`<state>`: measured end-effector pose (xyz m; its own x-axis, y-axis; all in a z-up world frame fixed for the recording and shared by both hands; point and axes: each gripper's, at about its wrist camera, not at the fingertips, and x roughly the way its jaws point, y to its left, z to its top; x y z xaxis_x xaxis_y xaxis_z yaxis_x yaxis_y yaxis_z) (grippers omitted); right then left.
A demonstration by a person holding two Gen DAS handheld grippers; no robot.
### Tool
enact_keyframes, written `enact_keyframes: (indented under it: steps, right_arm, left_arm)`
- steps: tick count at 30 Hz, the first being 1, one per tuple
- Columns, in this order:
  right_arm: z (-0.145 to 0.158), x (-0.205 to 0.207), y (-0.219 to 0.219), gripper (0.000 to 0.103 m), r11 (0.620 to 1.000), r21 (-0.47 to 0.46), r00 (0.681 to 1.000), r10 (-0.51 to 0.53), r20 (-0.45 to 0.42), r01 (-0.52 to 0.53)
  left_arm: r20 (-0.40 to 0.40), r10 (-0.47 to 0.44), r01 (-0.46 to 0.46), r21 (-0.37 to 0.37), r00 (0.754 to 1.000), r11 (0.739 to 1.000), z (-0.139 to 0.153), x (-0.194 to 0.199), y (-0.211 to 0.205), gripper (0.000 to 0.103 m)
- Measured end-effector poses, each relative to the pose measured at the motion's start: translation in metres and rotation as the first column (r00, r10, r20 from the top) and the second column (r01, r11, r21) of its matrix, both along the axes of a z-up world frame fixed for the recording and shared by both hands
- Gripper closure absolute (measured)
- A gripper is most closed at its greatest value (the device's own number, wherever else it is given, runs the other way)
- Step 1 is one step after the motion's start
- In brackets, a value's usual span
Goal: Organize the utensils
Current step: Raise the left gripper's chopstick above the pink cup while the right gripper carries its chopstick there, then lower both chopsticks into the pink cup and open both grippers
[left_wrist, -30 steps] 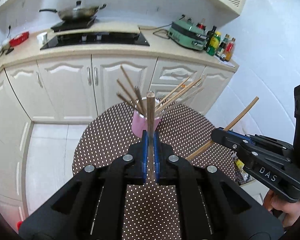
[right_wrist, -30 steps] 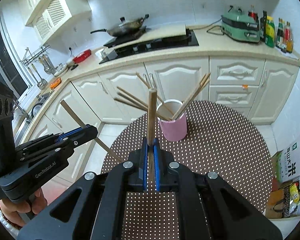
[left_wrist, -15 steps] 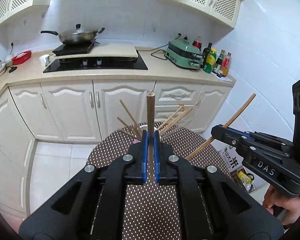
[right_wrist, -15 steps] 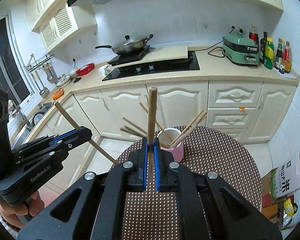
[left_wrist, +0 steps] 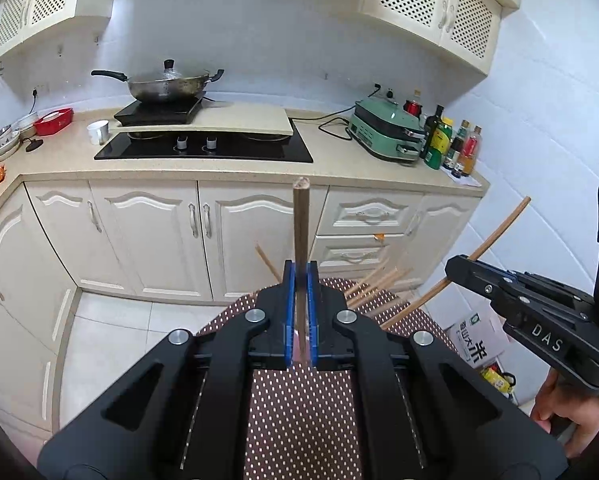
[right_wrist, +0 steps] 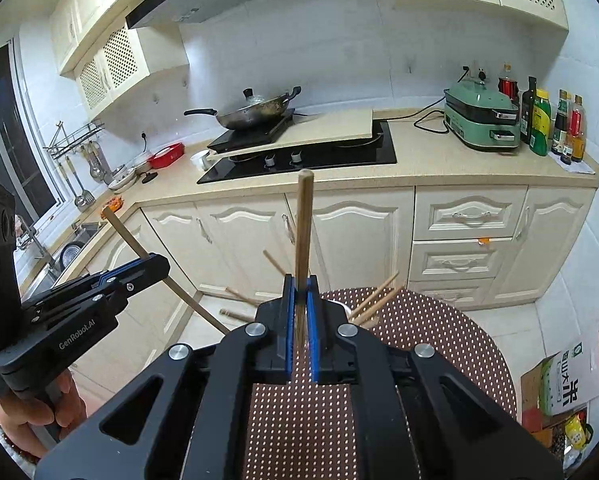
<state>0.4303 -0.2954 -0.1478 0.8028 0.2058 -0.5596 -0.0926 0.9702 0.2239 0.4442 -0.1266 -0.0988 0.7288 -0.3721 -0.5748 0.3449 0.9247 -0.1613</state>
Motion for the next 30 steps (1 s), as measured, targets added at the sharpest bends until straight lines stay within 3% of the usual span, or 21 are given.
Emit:
enact_keyframes:
  steps: [5,16,26,30]
  right_arm:
    - [0.003,0.018,-0.001,0.098,0.999,-0.046,1.000,0.005,0.013,-0.004]
    - [-0.008,0.060,-0.016,0.098,1.000,-0.013,1.000,0.009,-0.011,-0.009]
    - [-0.028,0.085,-0.017,0.098,0.999,-0.026,0.998,0.028,-0.061,-0.030]
    - [-0.035,0.090,-0.016,0.098,0.999,-0.023,0.996,0.038,-0.080,-0.040]
  left_arm:
    - [0.011,0.029,-0.029,0.010,1.000,1.000,0.002,0.023,-0.007,0.097]
    - [-0.018,0.083,-0.084,-0.018,0.996,0.996,-0.012,0.070,-0.017,0.097]
    - [-0.080,0.093,-0.094,-0.006,0.992,0.996,-0.044,0.089,-0.031,0.097]
    - [-0.091,0.078,-0.081,-0.027,0.993,0.996,-0.044,0.090,-0.036,0.097]
